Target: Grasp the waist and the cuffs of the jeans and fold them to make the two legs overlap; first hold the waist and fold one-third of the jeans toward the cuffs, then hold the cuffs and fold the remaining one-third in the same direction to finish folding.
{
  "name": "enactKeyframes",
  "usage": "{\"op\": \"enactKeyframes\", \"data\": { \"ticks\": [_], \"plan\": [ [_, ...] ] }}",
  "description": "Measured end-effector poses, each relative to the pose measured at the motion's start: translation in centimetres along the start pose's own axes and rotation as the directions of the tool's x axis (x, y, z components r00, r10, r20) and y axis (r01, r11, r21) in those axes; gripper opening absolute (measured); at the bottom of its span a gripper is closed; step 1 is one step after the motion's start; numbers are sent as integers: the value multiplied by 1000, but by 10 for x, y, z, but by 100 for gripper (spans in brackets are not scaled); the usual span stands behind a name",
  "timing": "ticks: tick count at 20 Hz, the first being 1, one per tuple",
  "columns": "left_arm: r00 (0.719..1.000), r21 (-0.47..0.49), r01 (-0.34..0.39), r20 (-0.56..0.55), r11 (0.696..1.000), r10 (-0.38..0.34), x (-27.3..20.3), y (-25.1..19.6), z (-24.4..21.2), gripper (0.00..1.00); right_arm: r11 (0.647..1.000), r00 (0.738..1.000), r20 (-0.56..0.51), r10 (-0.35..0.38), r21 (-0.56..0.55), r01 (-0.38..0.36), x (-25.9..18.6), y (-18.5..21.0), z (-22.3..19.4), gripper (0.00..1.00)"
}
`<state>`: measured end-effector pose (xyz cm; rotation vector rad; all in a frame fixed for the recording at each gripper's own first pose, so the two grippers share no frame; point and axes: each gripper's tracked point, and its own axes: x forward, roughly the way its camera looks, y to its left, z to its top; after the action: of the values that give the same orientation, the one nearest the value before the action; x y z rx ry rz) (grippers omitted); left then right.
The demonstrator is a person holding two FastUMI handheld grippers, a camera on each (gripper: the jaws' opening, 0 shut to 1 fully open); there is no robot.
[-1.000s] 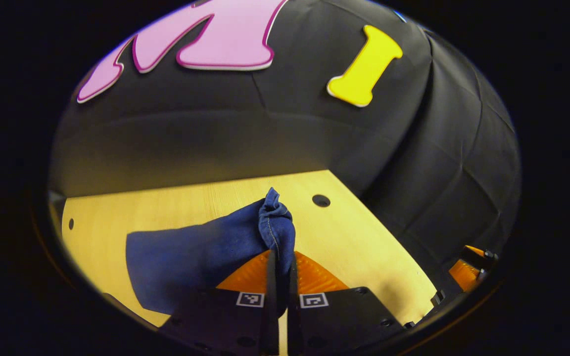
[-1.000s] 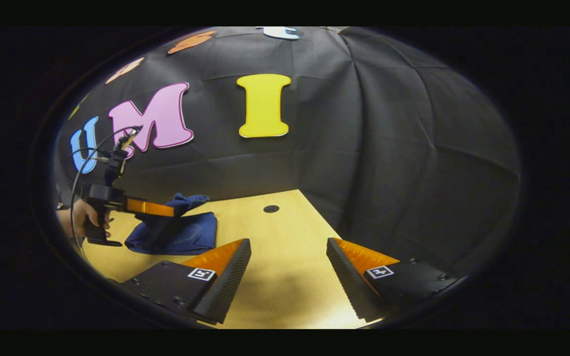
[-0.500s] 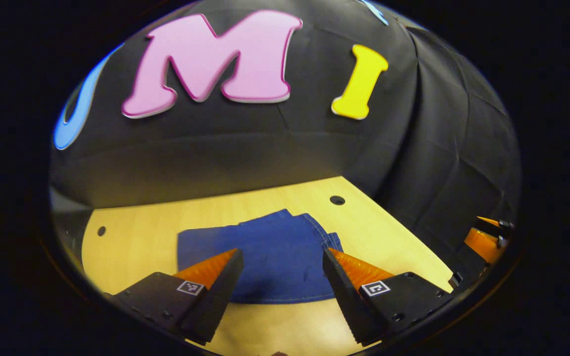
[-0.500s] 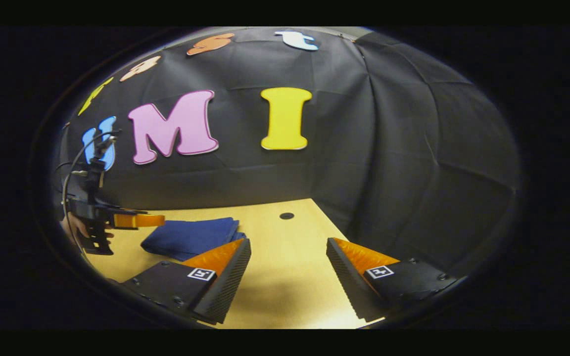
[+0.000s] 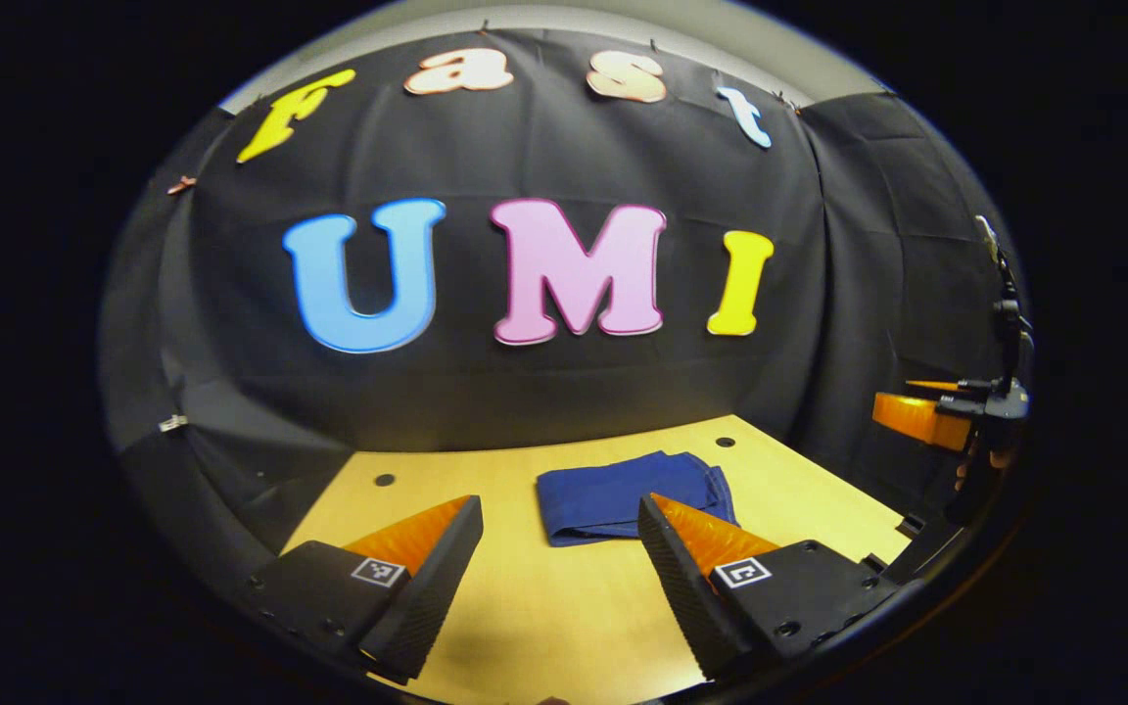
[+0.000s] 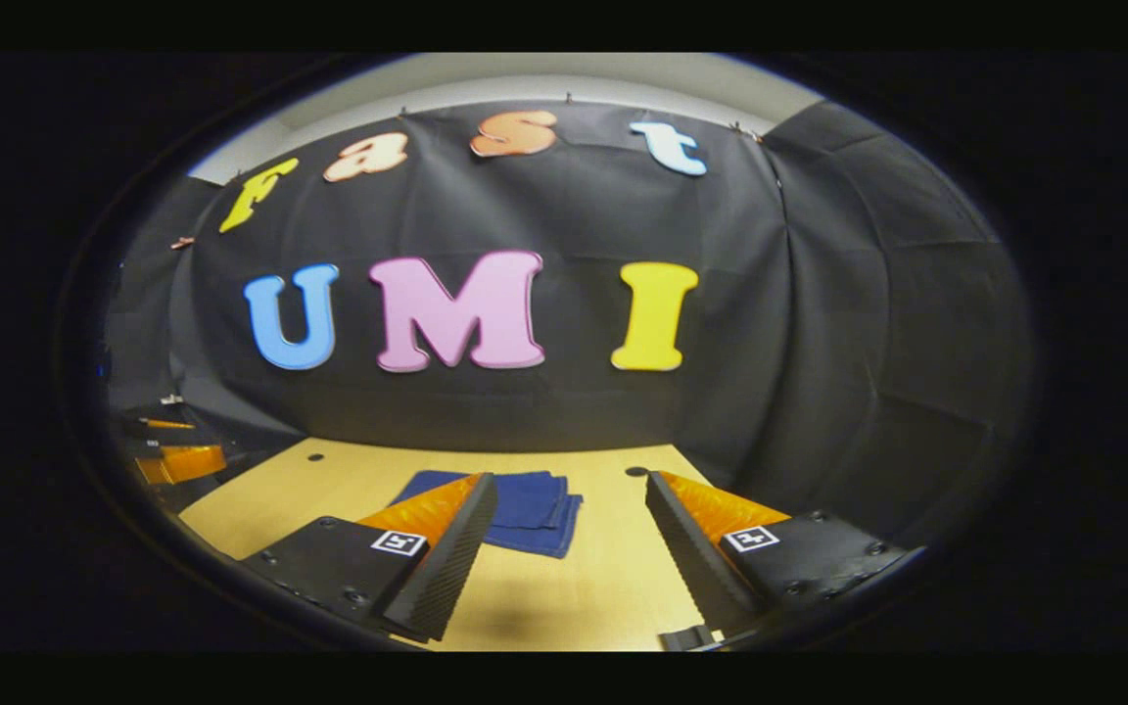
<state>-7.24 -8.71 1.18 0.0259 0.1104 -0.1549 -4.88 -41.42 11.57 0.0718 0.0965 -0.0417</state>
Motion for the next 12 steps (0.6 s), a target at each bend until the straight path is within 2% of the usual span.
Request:
{"op": "enactKeyframes", "data": {
  "ticks": [4, 5, 6, 7, 8, 12],
  "plan": [
    [997, -17, -48, 61, 999, 49, -64, 20, -3, 99, 999, 998, 50, 27, 43, -30, -50, 43, 12, 94],
    [996, -30, -50, 76, 998, 52, -74, 20, -3, 99, 999, 998, 45, 42, 32, -43, -59, 54, 10, 94],
    [994, -32, -52, 90, 998, 54, -83, 20, -1, 99, 998, 998, 27, 57, 19, -57, -64, 64, 5, 90],
    [993, -16, -59, 102, 998, 60, -88, 22, -2, 99, 997, 997, 1, 76, 11, -76, -69, 73, -1, 94],
    [991, 10, -64, 116, 998, 62, -93, 22, 0, 99, 995, 995, -16, 99, 5, -99, -73, 84, -2, 94],
    [989, 47, 1, 148, 999, -8, -104, -1, 15, 98, 991, 991, 26, 133, -38, -131, -85, 106, 18, 94]
  ]
}}
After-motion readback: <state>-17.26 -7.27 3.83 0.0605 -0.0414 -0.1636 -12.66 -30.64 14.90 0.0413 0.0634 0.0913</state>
